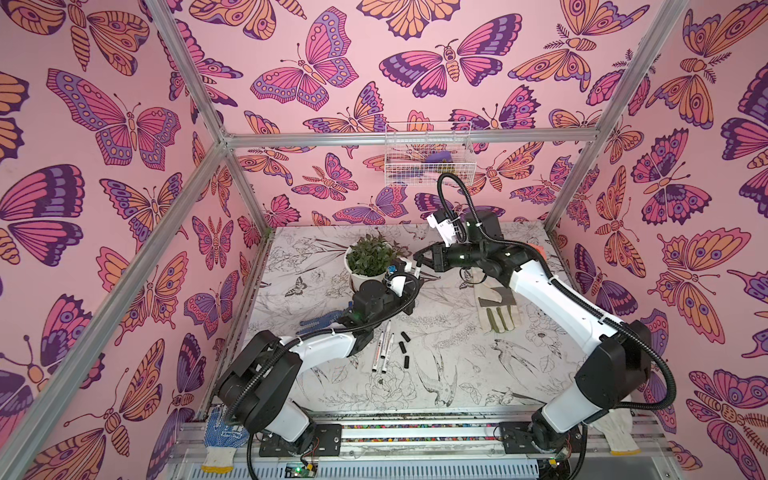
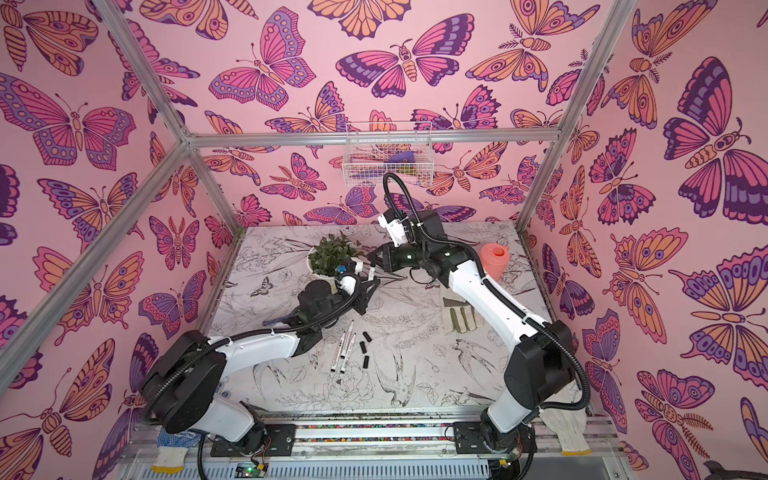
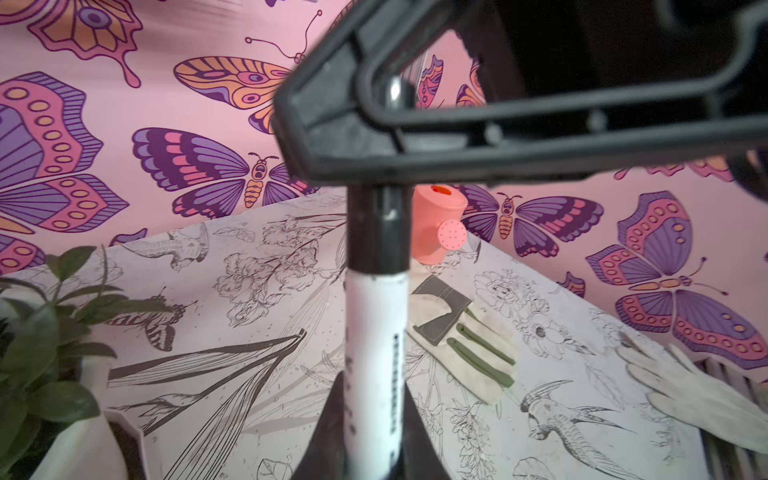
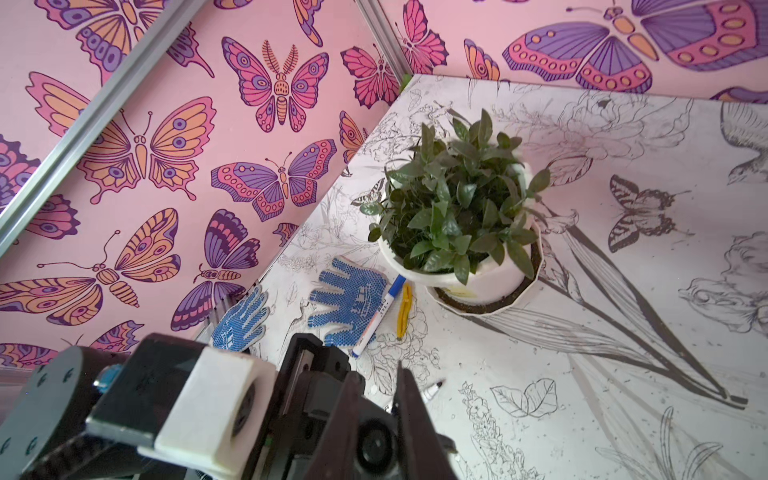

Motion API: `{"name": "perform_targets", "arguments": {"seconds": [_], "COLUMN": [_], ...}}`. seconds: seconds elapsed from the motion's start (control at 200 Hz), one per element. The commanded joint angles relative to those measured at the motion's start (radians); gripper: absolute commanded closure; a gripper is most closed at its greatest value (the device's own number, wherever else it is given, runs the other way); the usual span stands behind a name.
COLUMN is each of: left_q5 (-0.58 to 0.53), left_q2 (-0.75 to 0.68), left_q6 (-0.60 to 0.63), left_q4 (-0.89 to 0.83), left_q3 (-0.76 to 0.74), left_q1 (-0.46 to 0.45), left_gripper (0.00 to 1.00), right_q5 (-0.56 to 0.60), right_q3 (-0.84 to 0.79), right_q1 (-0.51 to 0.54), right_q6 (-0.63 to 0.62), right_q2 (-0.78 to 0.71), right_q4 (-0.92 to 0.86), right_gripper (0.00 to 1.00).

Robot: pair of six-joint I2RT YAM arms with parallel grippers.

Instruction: Insert the pens into the pen caps

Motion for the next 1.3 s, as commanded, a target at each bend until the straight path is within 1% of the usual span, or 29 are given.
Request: {"name": "perform_targets", "arguments": {"seconds": [0.0, 0.165, 0.32, 0.416, 0.646, 0.751, 0.831, 0.896, 1.117, 1.297], "left_q5": [0.016, 0.066, 0.078, 0.081, 0.101, 0.102, 0.102, 0.094, 0.087, 0.091], "left_q2": [-0.077, -0.097, -0.113, -0.109, -0.078, -0.085, -0.098, -0.111, -0.118, -0.094], "left_q6": [-0.074, -0.062, 0.004, 0.046, 0.085, 0.090, 0.092, 0.095, 0.073, 0.078], "left_q4": [0.514, 0.481, 0.435, 0.415, 0.418, 0.425, 0.426, 0.424, 0.448, 0.452], "left_q3": [0.193, 0.220, 0.253, 0.287, 0.380, 0.393, 0.381, 0.364, 0.338, 0.371], "left_q1": [0.066, 0.072, 0.077, 0.080, 0.103, 0.120, 0.125, 0.129, 0.134, 0.141], "left_gripper": [1.00, 1.00, 1.00, 1.00, 1.00, 1.00, 1.00, 1.00, 1.00, 1.00], "right_q5": [-0.106, -0.096, -0.080, -0.090, -0.113, -0.132, -0.163, -0.177, -0.183, -0.173], "right_q3": [-0.113, -0.107, -0.094, -0.097, -0.109, -0.142, -0.171, -0.180, -0.171, -0.179], "right_q1": [0.069, 0.088, 0.130, 0.140, 0.125, 0.075, 0.026, 0.005, 0.020, 0.055], "right_q6": [-0.026, -0.068, -0.130, -0.149, -0.146, -0.101, -0.058, -0.045, -0.080, -0.109], "right_q2": [0.085, 0.098, 0.117, 0.122, 0.133, 0.114, 0.088, 0.078, 0.106, 0.117], "right_q4": [-0.424, -0.465, -0.534, -0.559, -0.580, -0.537, -0.487, -0.474, -0.523, -0.552], "right_gripper": [1.00, 1.00, 1.00, 1.00, 1.00, 1.00, 1.00, 1.00, 1.00, 1.00]}}
